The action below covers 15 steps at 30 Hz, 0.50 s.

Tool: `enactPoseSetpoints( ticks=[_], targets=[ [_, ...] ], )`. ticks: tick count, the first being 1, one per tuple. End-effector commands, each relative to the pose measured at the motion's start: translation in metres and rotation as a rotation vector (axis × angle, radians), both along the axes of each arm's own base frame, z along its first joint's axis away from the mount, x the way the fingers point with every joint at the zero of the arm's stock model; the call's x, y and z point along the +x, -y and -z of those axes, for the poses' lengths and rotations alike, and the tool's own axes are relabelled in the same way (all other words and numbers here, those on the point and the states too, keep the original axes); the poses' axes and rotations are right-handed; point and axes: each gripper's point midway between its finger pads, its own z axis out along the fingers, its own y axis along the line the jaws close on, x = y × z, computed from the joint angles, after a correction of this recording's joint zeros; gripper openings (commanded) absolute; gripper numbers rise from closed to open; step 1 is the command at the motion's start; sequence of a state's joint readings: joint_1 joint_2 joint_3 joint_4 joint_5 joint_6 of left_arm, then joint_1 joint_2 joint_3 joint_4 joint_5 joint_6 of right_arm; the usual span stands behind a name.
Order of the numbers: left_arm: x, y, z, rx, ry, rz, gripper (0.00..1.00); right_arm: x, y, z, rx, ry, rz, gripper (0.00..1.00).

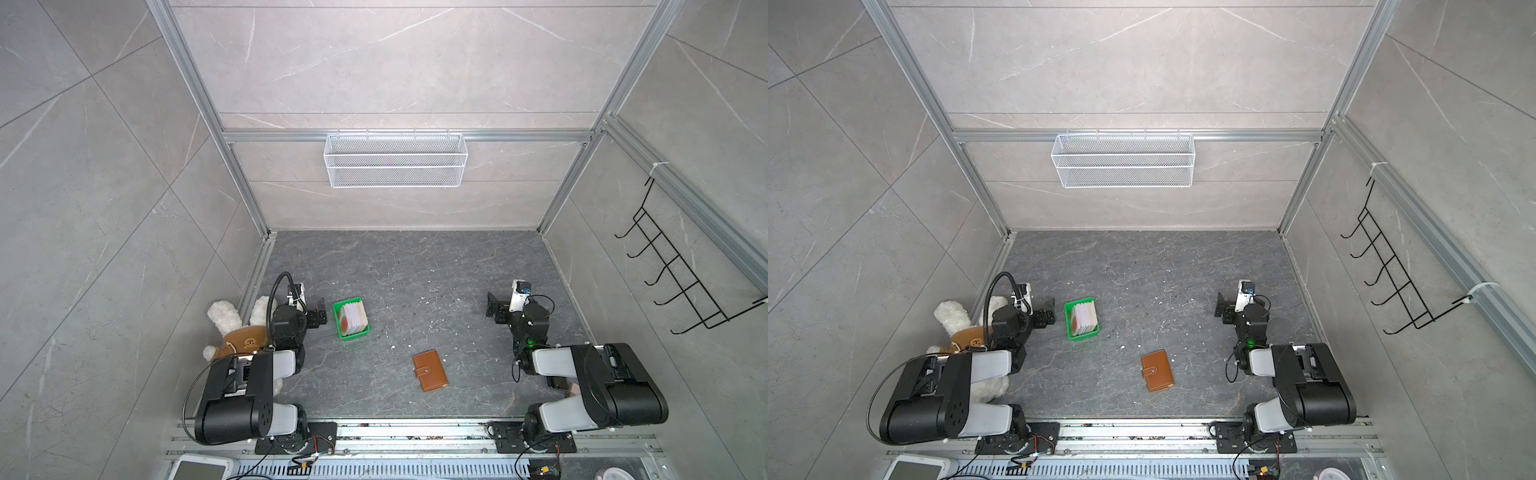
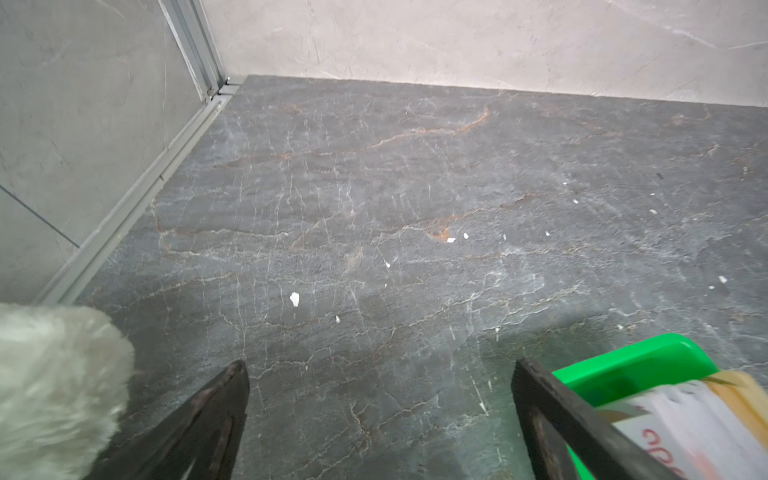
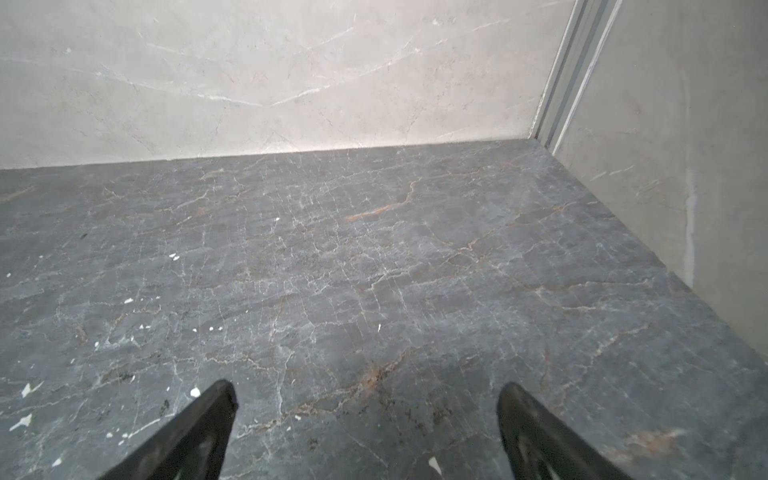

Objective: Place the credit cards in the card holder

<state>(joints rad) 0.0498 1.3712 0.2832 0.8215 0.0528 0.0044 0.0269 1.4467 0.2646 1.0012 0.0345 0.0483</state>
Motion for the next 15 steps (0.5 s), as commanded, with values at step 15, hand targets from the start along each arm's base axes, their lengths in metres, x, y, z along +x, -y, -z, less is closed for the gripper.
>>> enactPoseSetpoints(
  ticks=[15],
  targets=[
    [-0.03, 0.023, -0.09, -0.17, 0.026, -0.052, 1.0, -0.008, -0.007, -0.054, 0.165, -0.08, 0.012, 1.0]
  ],
)
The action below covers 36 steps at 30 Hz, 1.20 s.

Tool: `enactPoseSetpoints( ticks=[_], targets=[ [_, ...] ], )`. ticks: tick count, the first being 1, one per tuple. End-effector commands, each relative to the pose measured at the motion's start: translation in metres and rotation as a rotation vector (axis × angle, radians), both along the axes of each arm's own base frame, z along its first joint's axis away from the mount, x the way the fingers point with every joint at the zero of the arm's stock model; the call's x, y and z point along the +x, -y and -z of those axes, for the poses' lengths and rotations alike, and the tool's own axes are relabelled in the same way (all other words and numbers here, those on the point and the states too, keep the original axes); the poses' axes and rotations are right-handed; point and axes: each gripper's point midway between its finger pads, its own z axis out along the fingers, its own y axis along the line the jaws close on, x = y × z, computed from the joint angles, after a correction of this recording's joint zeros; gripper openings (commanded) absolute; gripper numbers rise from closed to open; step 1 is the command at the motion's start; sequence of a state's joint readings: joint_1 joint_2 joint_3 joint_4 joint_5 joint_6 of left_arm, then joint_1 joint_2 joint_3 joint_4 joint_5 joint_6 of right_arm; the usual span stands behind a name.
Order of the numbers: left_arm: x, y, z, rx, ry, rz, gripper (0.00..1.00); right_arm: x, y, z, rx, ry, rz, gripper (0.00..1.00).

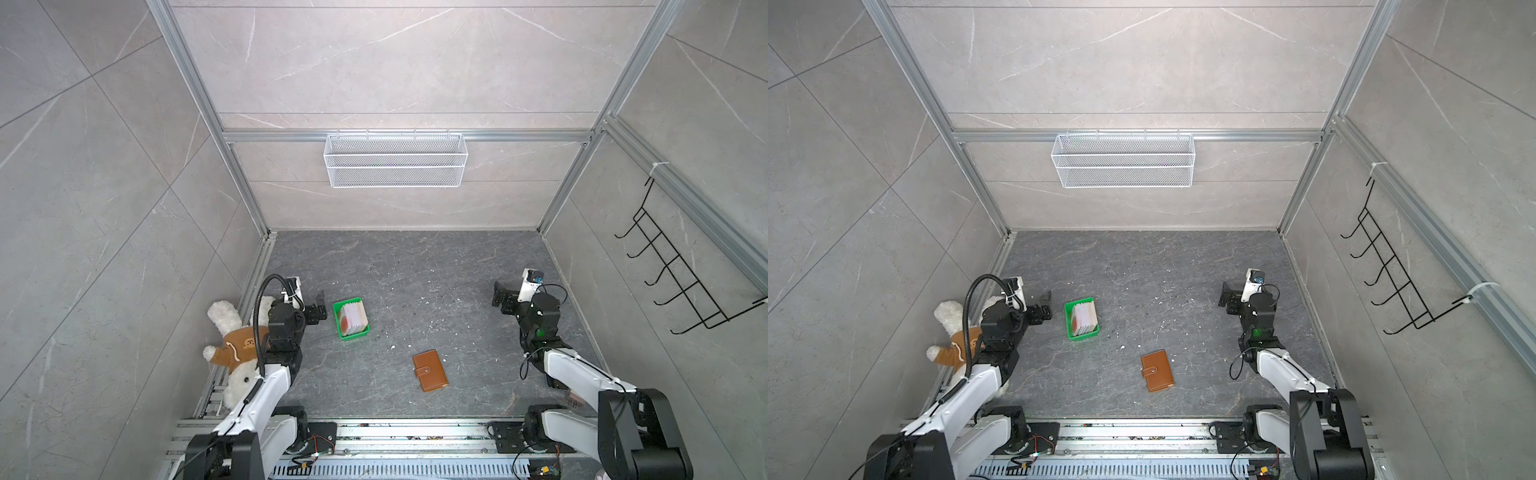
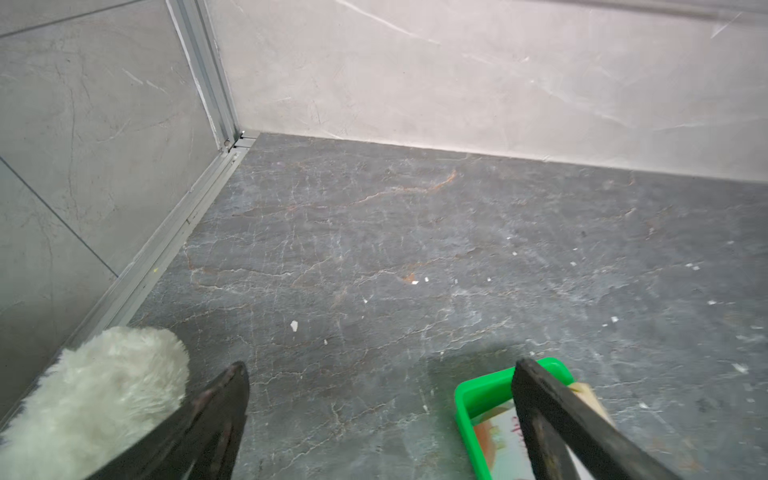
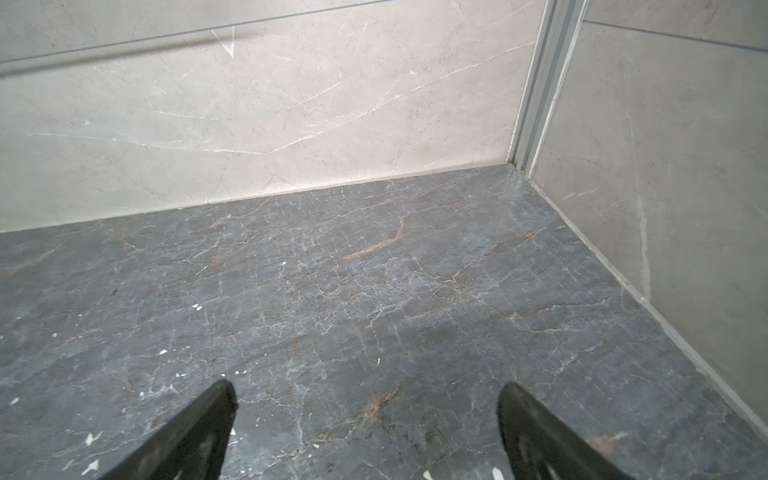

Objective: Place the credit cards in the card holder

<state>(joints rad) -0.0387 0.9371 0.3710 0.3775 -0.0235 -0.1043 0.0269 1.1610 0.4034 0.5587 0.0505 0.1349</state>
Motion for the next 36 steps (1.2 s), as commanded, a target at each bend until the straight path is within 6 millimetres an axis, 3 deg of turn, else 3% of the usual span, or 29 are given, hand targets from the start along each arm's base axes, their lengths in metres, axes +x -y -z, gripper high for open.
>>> enactPoseSetpoints(
  ticks=[1, 5, 9, 13, 17, 23, 30, 36],
  targets=[
    [-0.006, 0.009, -0.012, -0.108, -0.068, -0.022, 1.0, -0.005, -0.012, -0.001, 0.118, -0.056, -0.027, 1.0],
    [-0.012, 0.029, -0.012, -0.135, -0.19, 0.007, 1.0, -0.003, -0.027, -0.009, 0.256, -0.079, -0.067, 1.0],
    [-0.02, 0.04, -0.003, -0.212, -0.325, -0.018, 1.0, 0.001, -0.061, -0.004, 0.368, -0.155, -0.145, 1.0],
    [-0.034, 0.063, 0.01, -0.224, -0.446, 0.03, 1.0, 0.003, -0.1, 0.008, 0.402, -0.277, -0.219, 1.0],
    [-0.054, 0.084, 0.014, -0.238, -0.505, 0.073, 1.0, -0.005, -0.145, 0.008, 0.367, -0.278, -0.327, 1.0],
    [-0.082, 0.11, 0.025, -0.322, -0.625, 0.124, 1.0, -0.021, -0.178, 0.018, 0.352, -0.333, -0.416, 1.0],
    [-0.117, 0.137, 0.046, -0.351, -0.742, 0.16, 1.0, -0.021, -0.149, 0.026, 0.261, -0.334, -0.246, 1.0],
    [-0.143, 0.166, 0.057, -0.294, -0.771, 0.183, 1.0, -0.022, -0.145, 0.026, 0.257, -0.327, -0.224, 1.0]
  ],
)
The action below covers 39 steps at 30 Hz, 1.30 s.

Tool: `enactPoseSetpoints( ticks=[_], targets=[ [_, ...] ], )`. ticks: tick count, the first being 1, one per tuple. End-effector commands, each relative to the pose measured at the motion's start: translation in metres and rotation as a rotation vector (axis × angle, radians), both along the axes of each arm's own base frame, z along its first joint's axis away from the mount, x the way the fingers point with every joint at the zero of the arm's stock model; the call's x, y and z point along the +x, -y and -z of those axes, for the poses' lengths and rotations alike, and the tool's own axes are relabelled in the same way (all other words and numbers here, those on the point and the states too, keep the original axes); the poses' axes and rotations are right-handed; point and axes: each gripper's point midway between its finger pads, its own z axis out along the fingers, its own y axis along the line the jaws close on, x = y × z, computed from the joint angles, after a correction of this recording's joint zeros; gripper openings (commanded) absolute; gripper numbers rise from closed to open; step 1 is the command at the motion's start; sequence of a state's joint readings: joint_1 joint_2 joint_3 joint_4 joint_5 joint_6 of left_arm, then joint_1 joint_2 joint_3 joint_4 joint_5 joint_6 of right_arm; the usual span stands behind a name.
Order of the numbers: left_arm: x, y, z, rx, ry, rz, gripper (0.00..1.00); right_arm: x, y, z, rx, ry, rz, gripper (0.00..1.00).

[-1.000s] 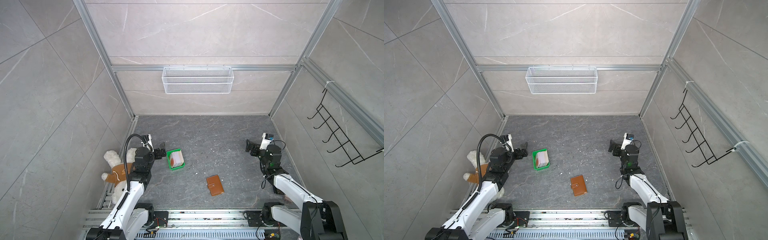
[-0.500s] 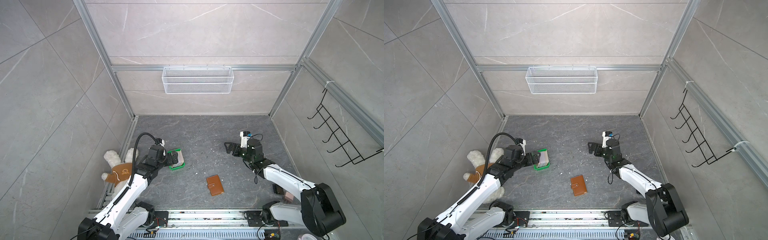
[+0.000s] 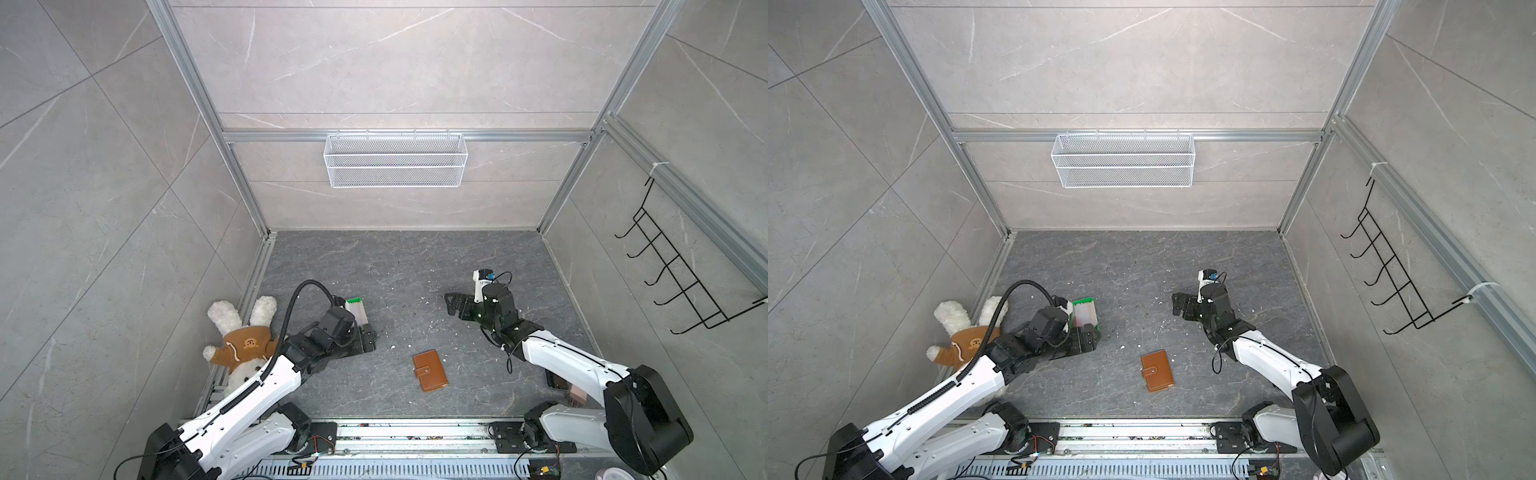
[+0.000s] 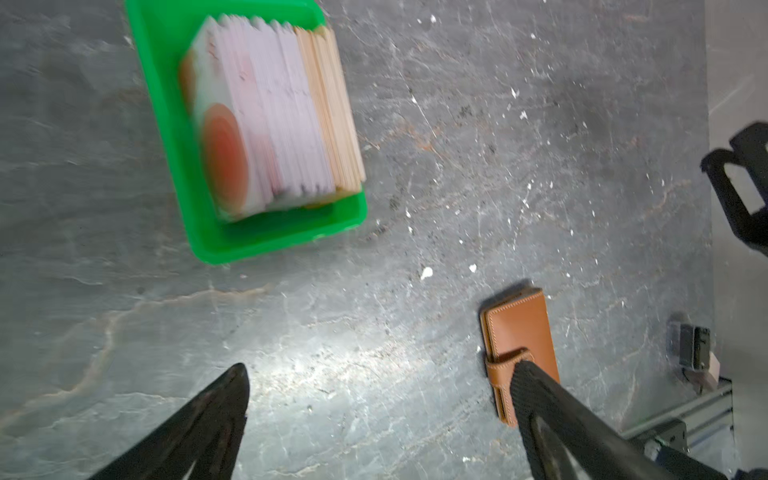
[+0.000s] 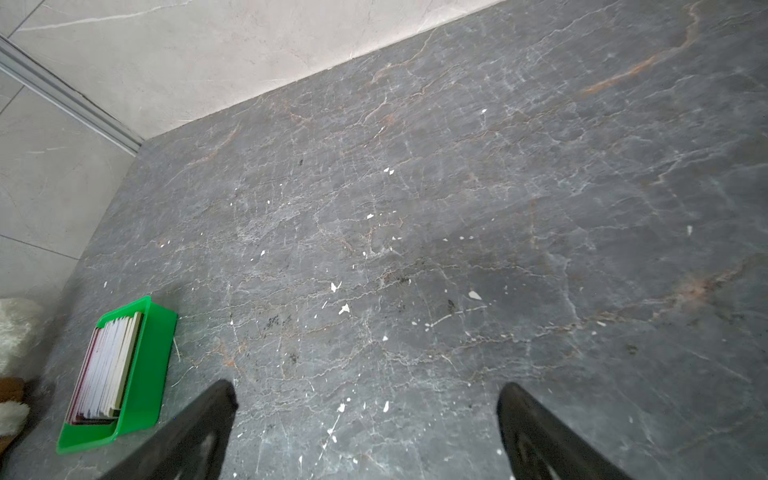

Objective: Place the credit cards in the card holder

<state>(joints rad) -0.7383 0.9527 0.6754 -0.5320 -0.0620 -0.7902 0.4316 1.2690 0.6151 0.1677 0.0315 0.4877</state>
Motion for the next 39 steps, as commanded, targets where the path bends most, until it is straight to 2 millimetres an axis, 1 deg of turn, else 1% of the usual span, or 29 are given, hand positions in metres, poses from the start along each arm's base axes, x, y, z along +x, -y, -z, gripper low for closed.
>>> enactPoseSetpoints(
  ticks=[1, 4, 6, 10, 12, 15, 17, 23, 28, 34, 37, 39],
  targets=[
    [-0.013, 0.007, 0.009, 0.028, -0.032, -0.041, 1.0, 0.002, 0.012, -0.005, -0.018, 0.006, 0.071, 1.0],
    [-0.026, 0.025, 0.015, 0.063, -0.03, -0.014, 1.0, 0.003, 0.026, -0.004, -0.035, -0.001, 0.155, 1.0],
    [-0.034, 0.038, 0.016, 0.089, -0.017, 0.009, 1.0, 0.003, 0.036, 0.002, -0.059, -0.045, 0.219, 0.95],
    [-0.047, 0.073, 0.021, 0.118, -0.011, 0.066, 0.99, 0.003, 0.031, 0.003, -0.054, -0.047, 0.191, 0.96],
    [-0.053, 0.088, 0.028, 0.129, -0.03, 0.087, 0.98, 0.001, 0.03, 0.002, -0.048, -0.027, 0.177, 0.99],
    [-0.061, 0.112, 0.039, 0.066, -0.073, 0.11, 0.97, 0.0, 0.03, 0.0, -0.056, -0.013, 0.165, 1.0],
    [-0.065, 0.123, 0.045, 0.028, -0.088, 0.12, 0.97, 0.0, 0.031, 0.0, -0.057, -0.007, 0.166, 1.0],
    [-0.072, 0.142, 0.056, 0.05, -0.113, 0.15, 0.93, 0.0, 0.035, -0.001, -0.065, 0.015, 0.181, 1.0],
    [-0.075, 0.161, 0.059, 0.043, -0.13, 0.175, 0.89, 0.0, 0.035, -0.002, -0.062, 0.021, 0.179, 1.0],
    [-0.078, 0.181, 0.066, -0.003, -0.161, 0.19, 0.82, 0.0, 0.035, -0.001, -0.063, 0.019, 0.18, 1.0],
    [-0.078, 0.184, 0.071, 0.006, -0.179, 0.186, 0.8, 0.0, 0.034, -0.001, -0.066, 0.02, 0.174, 1.0],
    [-0.078, 0.181, 0.076, 0.023, -0.19, 0.172, 0.79, -0.001, 0.031, -0.003, -0.064, 0.023, 0.154, 0.99]
  ],
)
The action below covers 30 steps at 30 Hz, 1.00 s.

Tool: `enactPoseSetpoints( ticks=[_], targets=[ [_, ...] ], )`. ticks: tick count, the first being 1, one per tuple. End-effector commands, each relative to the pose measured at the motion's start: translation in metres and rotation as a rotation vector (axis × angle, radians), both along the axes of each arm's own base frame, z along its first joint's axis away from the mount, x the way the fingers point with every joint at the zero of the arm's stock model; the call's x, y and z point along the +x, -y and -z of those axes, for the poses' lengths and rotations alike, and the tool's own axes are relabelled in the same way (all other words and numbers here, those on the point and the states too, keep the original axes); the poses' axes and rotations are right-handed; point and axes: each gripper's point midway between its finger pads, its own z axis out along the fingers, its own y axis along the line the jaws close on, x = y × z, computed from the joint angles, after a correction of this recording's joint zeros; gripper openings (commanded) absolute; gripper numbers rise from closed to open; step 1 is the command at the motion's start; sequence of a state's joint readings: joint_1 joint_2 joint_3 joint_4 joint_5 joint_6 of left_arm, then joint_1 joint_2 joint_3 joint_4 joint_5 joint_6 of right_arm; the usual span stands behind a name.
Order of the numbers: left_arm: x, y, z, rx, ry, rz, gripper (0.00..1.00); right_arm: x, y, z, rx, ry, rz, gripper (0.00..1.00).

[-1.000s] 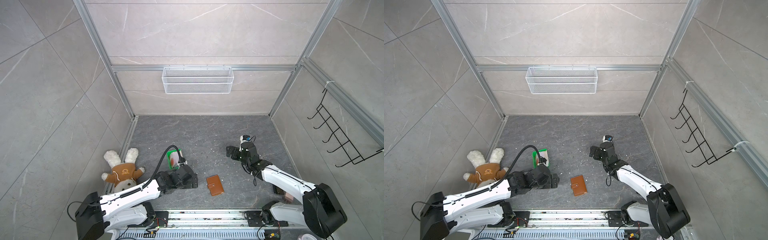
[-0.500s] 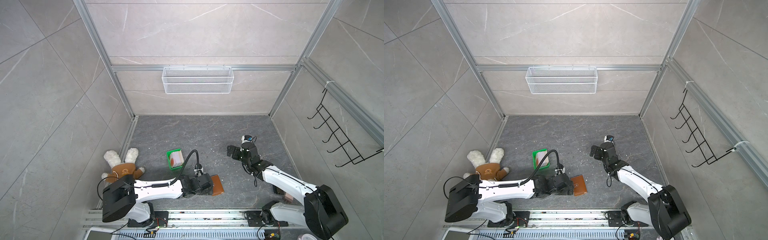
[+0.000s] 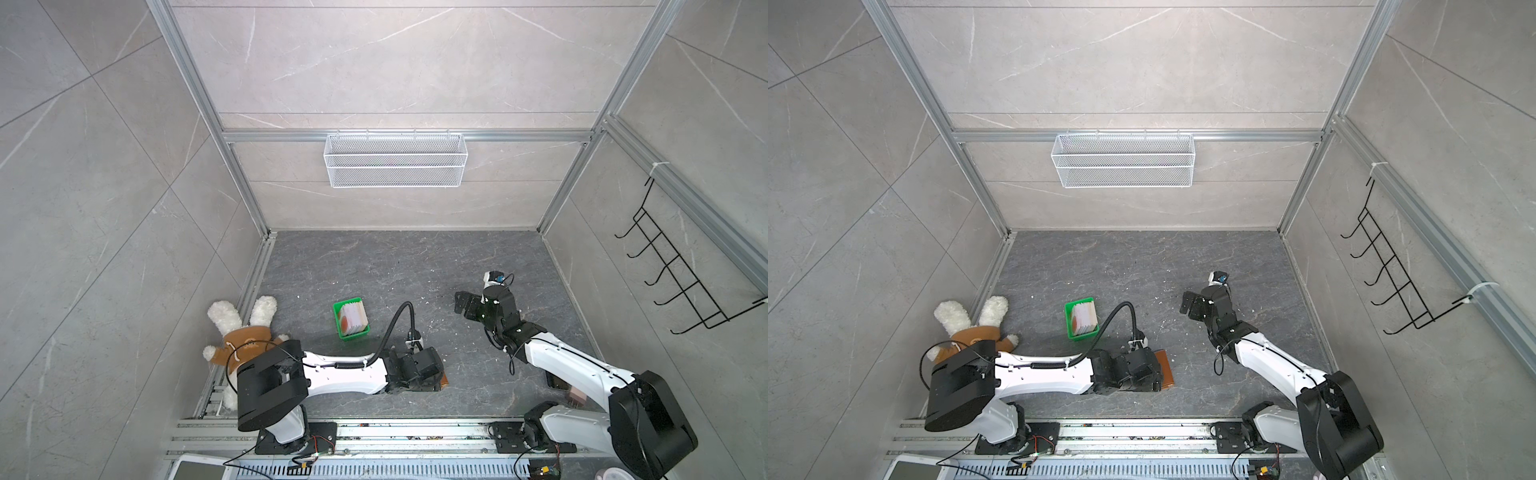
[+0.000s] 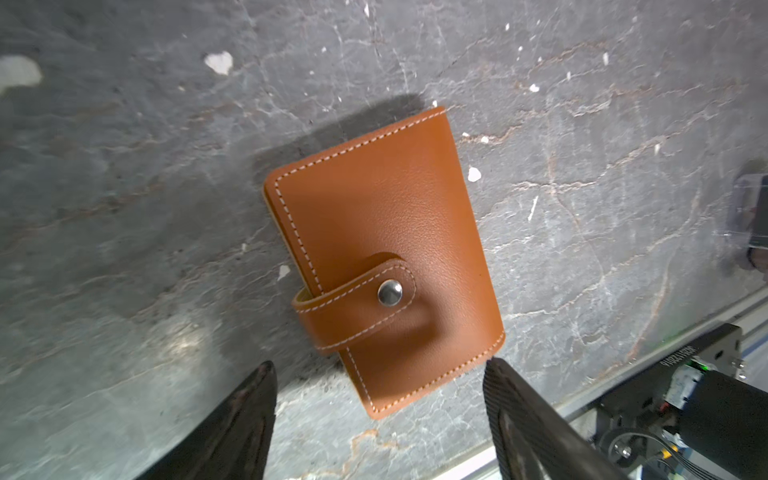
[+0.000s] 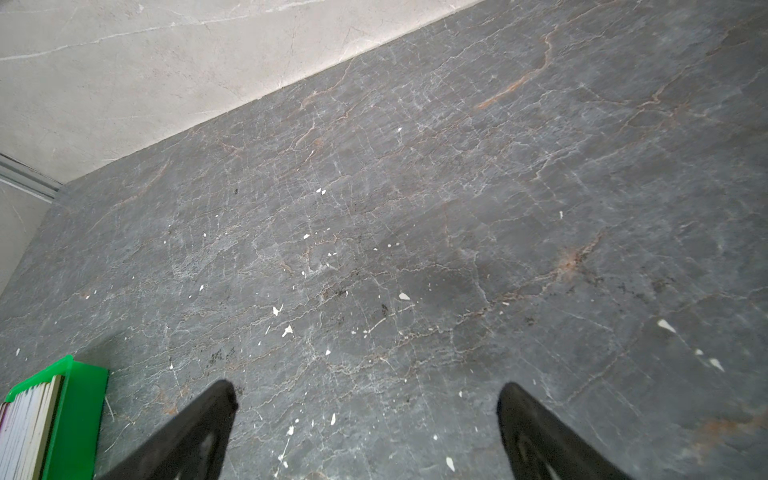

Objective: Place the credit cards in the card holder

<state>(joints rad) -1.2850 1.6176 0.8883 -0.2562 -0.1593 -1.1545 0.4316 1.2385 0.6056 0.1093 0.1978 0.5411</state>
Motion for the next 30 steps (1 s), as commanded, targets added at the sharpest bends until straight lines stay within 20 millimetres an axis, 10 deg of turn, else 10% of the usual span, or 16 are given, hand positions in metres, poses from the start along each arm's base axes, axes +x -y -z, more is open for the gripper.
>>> enactPoseSetpoints(
  ticks=[1, 11, 30],
  targets=[
    [0.001, 0.01, -0.006, -0.032, -0.018, -0.024, 0.78, -0.001, -0.003, -0.008, -0.008, 0.032, -0.036, 0.99],
    [0.021, -0.007, -0.015, -0.094, -0.025, 0.009, 0.74, -0.041, -0.03, -0.004, 0.001, -0.027, -0.178, 0.89],
    [0.082, -0.032, -0.045, -0.259, 0.046, 0.119, 0.71, -0.184, -0.047, 0.032, 0.076, -0.426, -0.296, 0.92]
  ],
)
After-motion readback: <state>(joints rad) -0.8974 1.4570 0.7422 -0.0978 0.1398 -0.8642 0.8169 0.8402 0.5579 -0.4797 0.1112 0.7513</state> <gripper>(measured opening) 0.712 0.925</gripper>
